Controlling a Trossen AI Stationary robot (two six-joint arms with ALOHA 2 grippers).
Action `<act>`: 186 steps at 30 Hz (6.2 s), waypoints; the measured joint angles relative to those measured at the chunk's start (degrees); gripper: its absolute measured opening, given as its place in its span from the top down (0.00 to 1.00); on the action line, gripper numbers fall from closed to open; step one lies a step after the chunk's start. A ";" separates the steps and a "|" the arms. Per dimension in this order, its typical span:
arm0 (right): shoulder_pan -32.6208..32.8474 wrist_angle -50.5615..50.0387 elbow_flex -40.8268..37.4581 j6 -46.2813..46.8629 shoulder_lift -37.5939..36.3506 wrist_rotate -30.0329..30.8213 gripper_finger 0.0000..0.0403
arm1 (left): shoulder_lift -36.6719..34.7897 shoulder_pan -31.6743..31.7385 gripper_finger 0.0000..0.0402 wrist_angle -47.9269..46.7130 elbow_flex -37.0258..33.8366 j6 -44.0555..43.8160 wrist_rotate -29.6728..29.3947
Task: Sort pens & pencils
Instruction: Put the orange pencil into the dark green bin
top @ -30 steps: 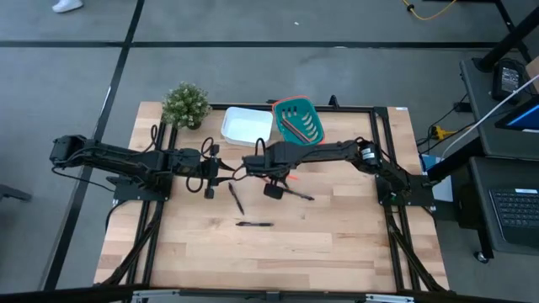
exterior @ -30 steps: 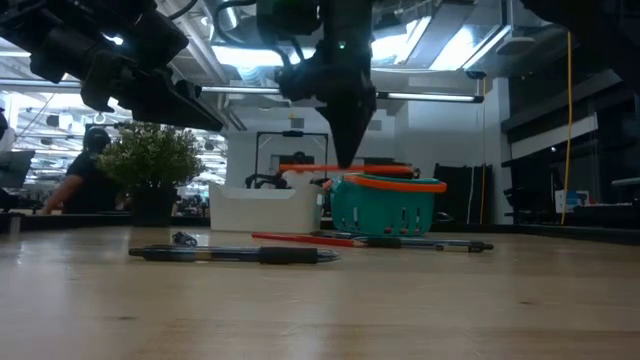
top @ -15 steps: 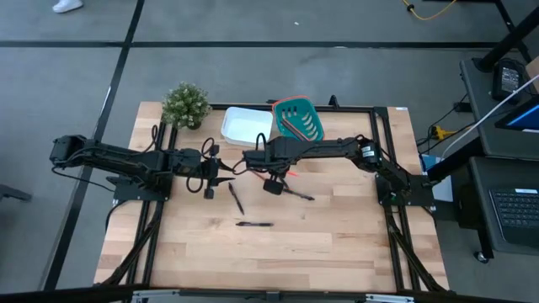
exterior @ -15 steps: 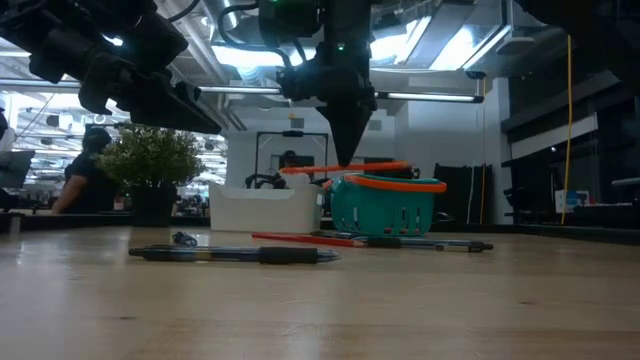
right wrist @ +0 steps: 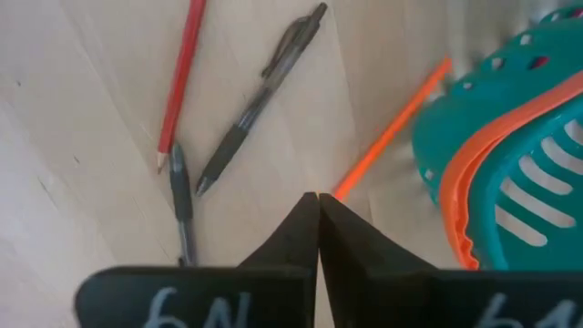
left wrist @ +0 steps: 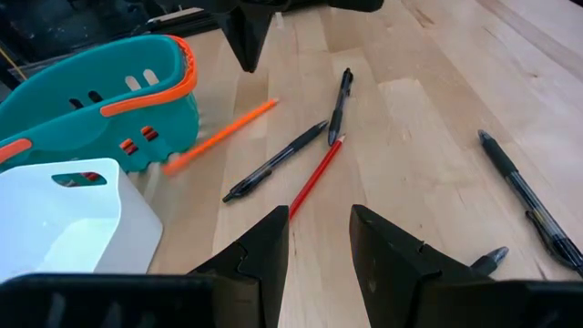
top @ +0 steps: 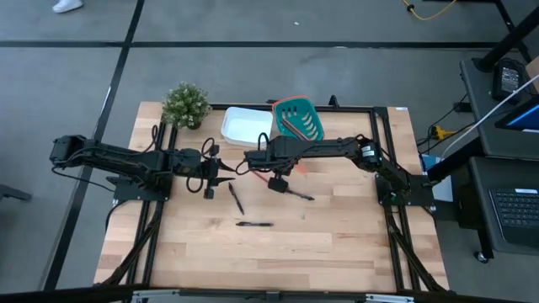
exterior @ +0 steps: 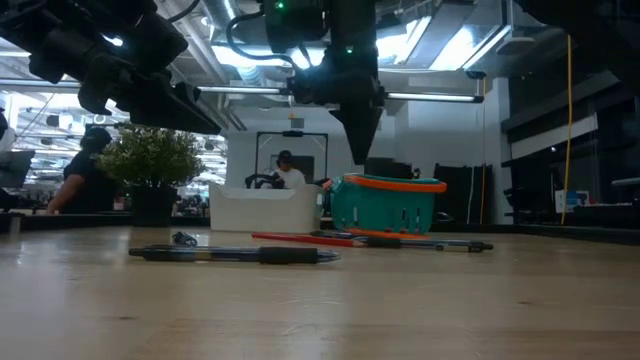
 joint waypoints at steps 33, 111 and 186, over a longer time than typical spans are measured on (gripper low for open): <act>-3.57 20.19 -38.44 8.27 -20.37 6.62 0.86 | 0.00 -0.01 0.72 -3.56 0.02 -1.64 0.00; -8.03 68.87 -69.37 15.14 -27.19 -0.03 0.59 | -0.02 0.01 0.72 -2.05 0.00 -1.42 0.02; 10.18 47.80 -69.50 33.48 -30.58 -4.24 0.99 | -0.01 0.00 0.72 -2.12 0.00 -1.95 0.02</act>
